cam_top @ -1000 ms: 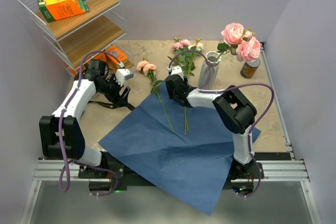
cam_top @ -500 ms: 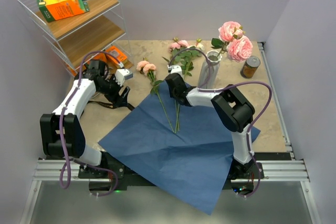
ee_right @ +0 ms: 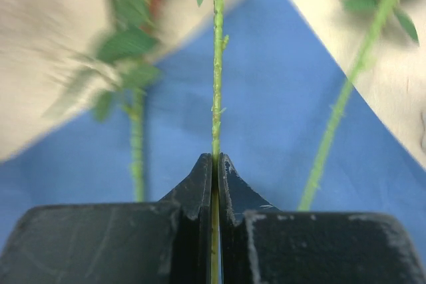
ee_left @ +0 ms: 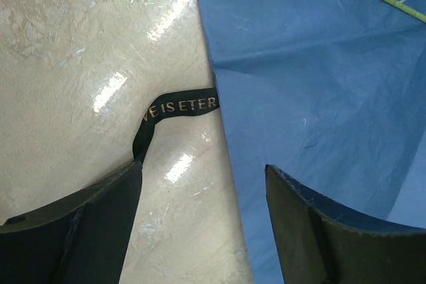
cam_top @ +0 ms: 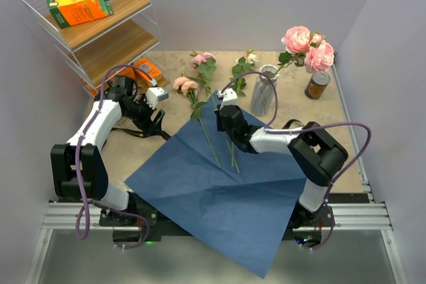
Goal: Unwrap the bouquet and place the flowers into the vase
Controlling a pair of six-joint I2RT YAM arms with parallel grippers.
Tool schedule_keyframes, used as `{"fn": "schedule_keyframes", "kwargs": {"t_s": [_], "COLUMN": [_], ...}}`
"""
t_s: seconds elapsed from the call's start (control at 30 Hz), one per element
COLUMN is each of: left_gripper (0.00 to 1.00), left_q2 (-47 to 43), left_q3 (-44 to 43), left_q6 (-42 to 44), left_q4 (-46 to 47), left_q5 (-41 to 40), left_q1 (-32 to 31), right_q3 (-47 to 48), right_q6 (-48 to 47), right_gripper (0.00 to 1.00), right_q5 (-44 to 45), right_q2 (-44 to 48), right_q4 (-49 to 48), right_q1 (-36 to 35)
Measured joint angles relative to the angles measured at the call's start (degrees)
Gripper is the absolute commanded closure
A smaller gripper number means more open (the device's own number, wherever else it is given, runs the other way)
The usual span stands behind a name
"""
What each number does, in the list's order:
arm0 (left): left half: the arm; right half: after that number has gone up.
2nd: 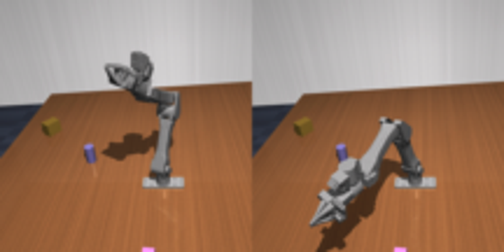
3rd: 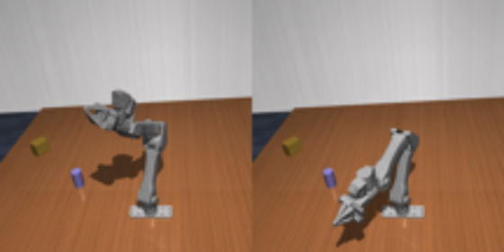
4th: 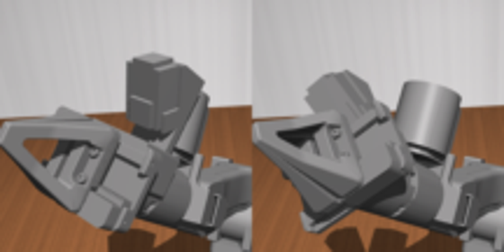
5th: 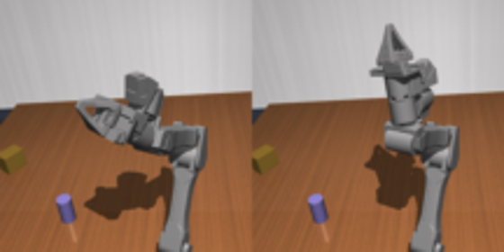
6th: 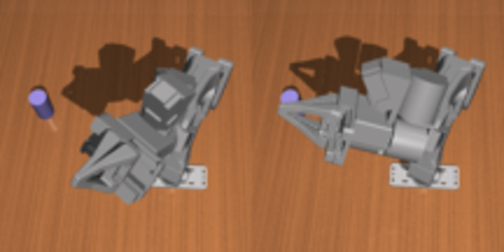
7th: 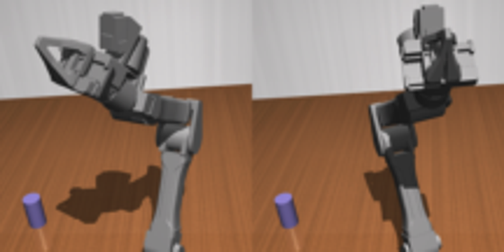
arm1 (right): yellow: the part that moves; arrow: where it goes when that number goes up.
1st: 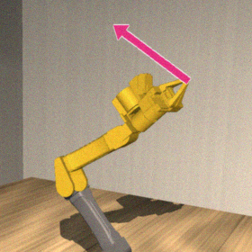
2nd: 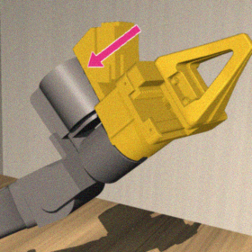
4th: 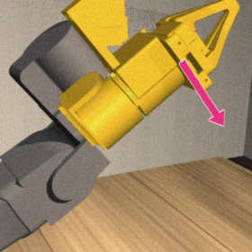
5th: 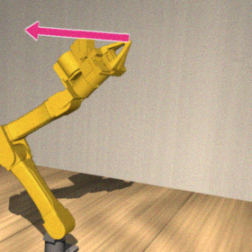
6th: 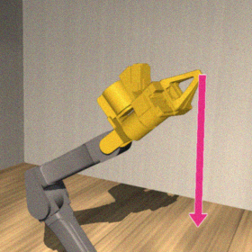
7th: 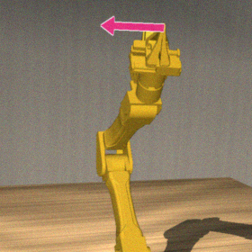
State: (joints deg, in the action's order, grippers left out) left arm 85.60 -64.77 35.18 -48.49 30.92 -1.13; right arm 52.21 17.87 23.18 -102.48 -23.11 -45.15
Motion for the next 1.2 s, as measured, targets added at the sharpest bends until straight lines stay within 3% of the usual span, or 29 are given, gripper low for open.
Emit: {"fn": "schedule_keyframes", "kwargs": {"t_s": [0.3,0.6,0.8,1.2], "left_gripper": [0.21,0.21,0.21,0.21], "left_q2": [0.0,-0.1,-0.1,0.0], "left_q3": [0.0,0.0,0.0,0.0], "left_q6": [0.0,0.0,0.0,0.1], "left_q4": [-0.1,-0.5,-0.5,-0.4], "left_q5": [0.0,0.0,0.2,0.4], "left_q1": [0.0,0.0,0.0,0.0], "right_q3": [-1.0,-1.1,0.1,7.7], "right_q6": [-2.9,-8.1,-19.1,-46.9], "right_gripper": [1.0,1.0,1.0,1.0], "right_q5": [-3.8,-4.7,-3.1,0.0], "right_q2": [9.9,15.7,24.9,31.9], "right_q4": [-12.1,-16.1,-20.9,-31.3], "right_q1": [-2.5,-6.6,-7.5,-7.5]}}
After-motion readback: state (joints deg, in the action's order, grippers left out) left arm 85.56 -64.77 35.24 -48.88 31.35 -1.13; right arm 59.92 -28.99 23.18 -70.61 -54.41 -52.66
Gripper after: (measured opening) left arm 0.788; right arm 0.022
